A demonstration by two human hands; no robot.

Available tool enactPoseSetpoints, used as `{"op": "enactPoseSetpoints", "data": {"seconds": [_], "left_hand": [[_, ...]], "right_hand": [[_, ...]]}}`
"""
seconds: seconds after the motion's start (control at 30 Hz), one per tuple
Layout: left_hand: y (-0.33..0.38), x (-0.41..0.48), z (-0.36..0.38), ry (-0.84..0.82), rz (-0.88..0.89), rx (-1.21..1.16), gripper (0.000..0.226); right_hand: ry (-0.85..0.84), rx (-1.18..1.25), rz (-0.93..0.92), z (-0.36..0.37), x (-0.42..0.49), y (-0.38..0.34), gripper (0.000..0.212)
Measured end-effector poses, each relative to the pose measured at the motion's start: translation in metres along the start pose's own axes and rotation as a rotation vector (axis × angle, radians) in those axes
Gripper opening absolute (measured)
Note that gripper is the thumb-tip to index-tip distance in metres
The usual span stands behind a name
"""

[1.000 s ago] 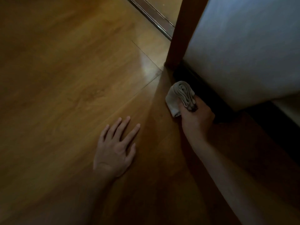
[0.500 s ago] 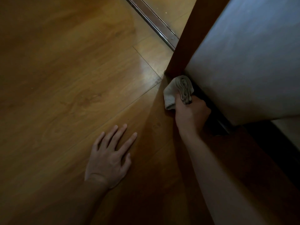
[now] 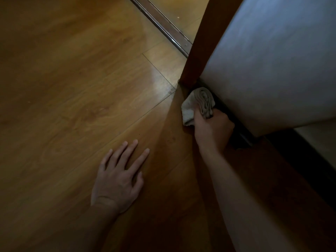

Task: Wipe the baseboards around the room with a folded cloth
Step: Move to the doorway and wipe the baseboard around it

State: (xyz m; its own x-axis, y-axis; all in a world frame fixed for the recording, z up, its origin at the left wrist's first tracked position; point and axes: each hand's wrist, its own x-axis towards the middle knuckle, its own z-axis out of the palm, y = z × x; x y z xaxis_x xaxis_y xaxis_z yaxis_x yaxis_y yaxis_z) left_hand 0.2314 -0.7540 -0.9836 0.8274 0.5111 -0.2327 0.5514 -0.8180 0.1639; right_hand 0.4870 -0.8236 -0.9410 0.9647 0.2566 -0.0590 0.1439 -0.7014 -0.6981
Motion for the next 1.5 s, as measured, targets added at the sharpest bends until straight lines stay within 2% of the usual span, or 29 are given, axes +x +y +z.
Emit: {"op": "enactPoseSetpoints", "data": {"seconds": [0.3, 0.47, 0.67, 0.93, 1.0, 1.13, 1.27, 1.37, 1.5], "left_hand": [[0.000, 0.000, 0.000, 0.002, -0.005, 0.002, 0.060], [0.001, -0.001, 0.001, 0.006, -0.013, 0.013, 0.060], [0.003, -0.001, -0.003, 0.004, -0.006, 0.011, 0.059], [0.012, -0.003, -0.011, -0.024, -0.027, 0.009, 0.060], [0.011, 0.001, -0.012, -0.023, 0.015, 0.000, 0.061], [0.012, 0.024, -0.016, -0.038, 0.238, 0.027, 0.061], [0.022, 0.037, -0.012, -0.029, 0.233, 0.038, 0.060], [0.024, 0.039, -0.010, -0.025, 0.231, 0.069, 0.062], [0.022, 0.040, -0.009, -0.026, 0.232, 0.055, 0.062]], "right_hand": [[0.074, -0.095, -0.038, -0.034, -0.019, 0.032, 0.034], [0.047, -0.083, -0.044, -0.024, -0.012, 0.018, 0.033], [0.086, -0.150, -0.049, -0.043, -0.029, 0.042, 0.036], [0.007, -0.103, -0.125, -0.047, -0.022, 0.026, 0.034], [0.001, -0.091, -0.128, -0.040, -0.027, 0.029, 0.037], [0.035, -0.042, -0.103, -0.031, -0.027, 0.033, 0.041], [0.085, 0.052, -0.052, -0.035, -0.028, 0.035, 0.033], [0.140, 0.012, -0.066, -0.035, -0.027, 0.036, 0.033], [0.132, -0.061, -0.109, -0.024, -0.016, 0.025, 0.037]]}}
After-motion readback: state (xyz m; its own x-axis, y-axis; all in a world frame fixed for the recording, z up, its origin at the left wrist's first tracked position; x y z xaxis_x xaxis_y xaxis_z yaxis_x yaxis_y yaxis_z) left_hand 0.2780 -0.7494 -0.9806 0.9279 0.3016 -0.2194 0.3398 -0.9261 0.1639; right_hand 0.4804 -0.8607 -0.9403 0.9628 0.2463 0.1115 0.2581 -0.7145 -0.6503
